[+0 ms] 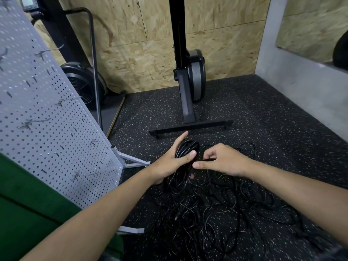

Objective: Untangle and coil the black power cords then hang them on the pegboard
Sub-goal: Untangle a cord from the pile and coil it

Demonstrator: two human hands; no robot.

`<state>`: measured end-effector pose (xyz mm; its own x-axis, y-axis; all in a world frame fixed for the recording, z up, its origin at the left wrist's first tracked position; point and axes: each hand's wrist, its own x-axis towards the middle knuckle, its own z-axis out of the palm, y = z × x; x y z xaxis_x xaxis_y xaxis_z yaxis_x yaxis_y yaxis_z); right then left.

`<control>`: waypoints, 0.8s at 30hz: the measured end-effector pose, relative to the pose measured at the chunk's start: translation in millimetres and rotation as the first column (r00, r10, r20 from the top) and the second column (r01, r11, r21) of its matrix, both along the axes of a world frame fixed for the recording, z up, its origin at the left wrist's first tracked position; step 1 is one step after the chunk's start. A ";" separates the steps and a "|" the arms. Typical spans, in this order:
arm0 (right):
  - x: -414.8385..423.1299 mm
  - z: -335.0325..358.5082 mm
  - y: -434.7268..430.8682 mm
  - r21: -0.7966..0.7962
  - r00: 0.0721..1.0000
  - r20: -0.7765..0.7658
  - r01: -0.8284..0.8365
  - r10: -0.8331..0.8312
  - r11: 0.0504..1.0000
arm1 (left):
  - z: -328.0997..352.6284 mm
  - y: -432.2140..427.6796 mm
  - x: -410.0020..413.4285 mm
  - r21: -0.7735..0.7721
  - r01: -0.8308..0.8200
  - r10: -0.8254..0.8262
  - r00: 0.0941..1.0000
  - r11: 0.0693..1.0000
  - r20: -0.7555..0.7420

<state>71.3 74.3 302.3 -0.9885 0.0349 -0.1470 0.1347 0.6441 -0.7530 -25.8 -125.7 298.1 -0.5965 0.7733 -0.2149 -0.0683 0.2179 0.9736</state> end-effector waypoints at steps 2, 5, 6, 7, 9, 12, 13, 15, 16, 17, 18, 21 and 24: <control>-0.7 -0.4 -1.7 0.002 0.999 -0.016 0.036 -0.036 0.999 | -2.1 0.8 -0.8 0.002 0.003 -0.003 0.995 1.000 0.097; -0.4 0.2 -1.7 0.013 0.997 0.025 0.072 -0.072 0.997 | 0.8 0.3 -0.5 -0.016 0.010 -0.007 0.980 1.000 0.201; -0.8 -0.6 0.0 0.024 0.996 0.038 0.076 -0.077 0.997 | 4.7 -0.9 0.4 -0.037 0.029 -0.021 0.977 0.999 0.211; -0.9 -1.1 1.6 0.045 0.996 0.043 0.079 -0.081 0.996 | 8.0 -2.3 1.2 -0.066 0.046 -0.032 0.978 0.997 0.205; -0.8 -1.3 3.2 0.068 0.995 0.027 0.098 -0.100 0.993 | 12.4 -3.6 2.4 -0.130 0.059 -0.035 0.983 0.990 0.180; -2.0 2.3 -2.4 -0.015 0.997 0.011 0.078 -0.077 0.997 | 12.4 -2.4 3.5 -0.163 0.093 -0.069 0.987 0.982 0.145; -1.5 4.9 -5.8 -0.029 0.997 0.005 0.072 -0.072 0.997 | 10.9 -1.4 3.3 -0.170 0.088 -0.068 0.991 0.982 0.119; -1.8 6.6 -9.3 -0.033 0.997 -0.008 0.079 -0.080 0.996 | 8.2 0.4 3.2 -0.180 0.061 -0.046 0.995 0.982 0.085; -1.6 5.8 -10.0 -0.028 0.996 -0.009 0.088 -0.088 0.996 | 7.2 0.6 3.3 -0.178 0.055 -0.040 0.996 0.982 0.084; -0.7 5.5 -10.6 -0.020 0.995 -0.009 0.095 -0.095 0.995 | 6.5 1.2 3.3 -0.172 0.056 -0.041 0.995 0.983 0.089; -0.5 4.5 -10.9 -0.009 0.995 -0.007 0.097 -0.098 0.995 | 6.0 1.5 2.9 -0.164 0.065 -0.050 0.994 0.984 0.094; -1.1 3.3 -9.7 0.013 0.993 0.017 0.116 -0.116 0.993 | 1.6 2.1 -0.7 -0.073 0.113 -0.107 0.991 0.991 0.084; -2.5 3.4 -7.5 -0.051 0.988 0.050 0.148 -0.146 0.988 | 0.8 3.7 -2.1 -0.010 0.104 -0.103 0.992 0.995 0.074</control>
